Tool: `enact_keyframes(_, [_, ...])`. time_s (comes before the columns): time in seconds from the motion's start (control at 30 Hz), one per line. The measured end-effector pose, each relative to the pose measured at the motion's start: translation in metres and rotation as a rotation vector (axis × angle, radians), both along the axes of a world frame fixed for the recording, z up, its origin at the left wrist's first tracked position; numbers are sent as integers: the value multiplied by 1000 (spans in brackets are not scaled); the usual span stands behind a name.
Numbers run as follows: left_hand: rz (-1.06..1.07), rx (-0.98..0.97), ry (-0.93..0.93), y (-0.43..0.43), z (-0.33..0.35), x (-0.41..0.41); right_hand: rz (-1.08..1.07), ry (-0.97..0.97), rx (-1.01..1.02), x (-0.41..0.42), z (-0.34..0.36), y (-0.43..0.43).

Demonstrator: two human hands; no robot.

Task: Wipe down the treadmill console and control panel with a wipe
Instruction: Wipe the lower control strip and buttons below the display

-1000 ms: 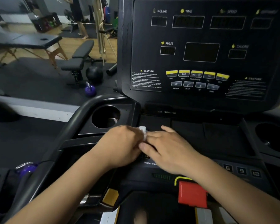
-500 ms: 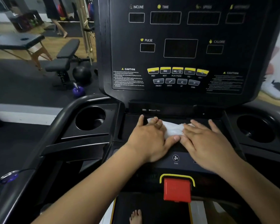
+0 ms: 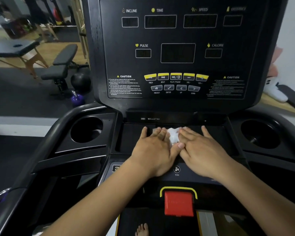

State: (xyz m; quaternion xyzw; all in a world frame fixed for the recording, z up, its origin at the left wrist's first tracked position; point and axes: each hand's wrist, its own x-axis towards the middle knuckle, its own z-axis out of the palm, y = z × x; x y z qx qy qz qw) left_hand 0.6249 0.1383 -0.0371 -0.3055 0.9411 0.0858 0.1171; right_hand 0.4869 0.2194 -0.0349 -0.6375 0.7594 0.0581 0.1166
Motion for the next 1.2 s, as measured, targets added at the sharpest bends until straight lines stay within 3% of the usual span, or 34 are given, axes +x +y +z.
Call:
enact_keyframes(0.37, [-39,95,93,-8,14,16,41,-242,-16,20,10,-6])
enact_keyframes(0.57, [16,-99,179,-16,32,40,89,-149,-21,36,1,-30])
enact_keyframes(0.77, [17,19,187,-8,11,27,42,-26,19,20,3,-23])
enact_keyframes(0.97, [-11,-13,108,-14,-5,0,-66,59,-16,2,14,-2])
enact_keyframes(1.07, [-47,-16,136,-14,-5,4,-11,-9,-93,4,21,-3])
enact_keyframes(1.2, [-107,-47,171,-12,-4,20,71,-162,-48,5,12,-12])
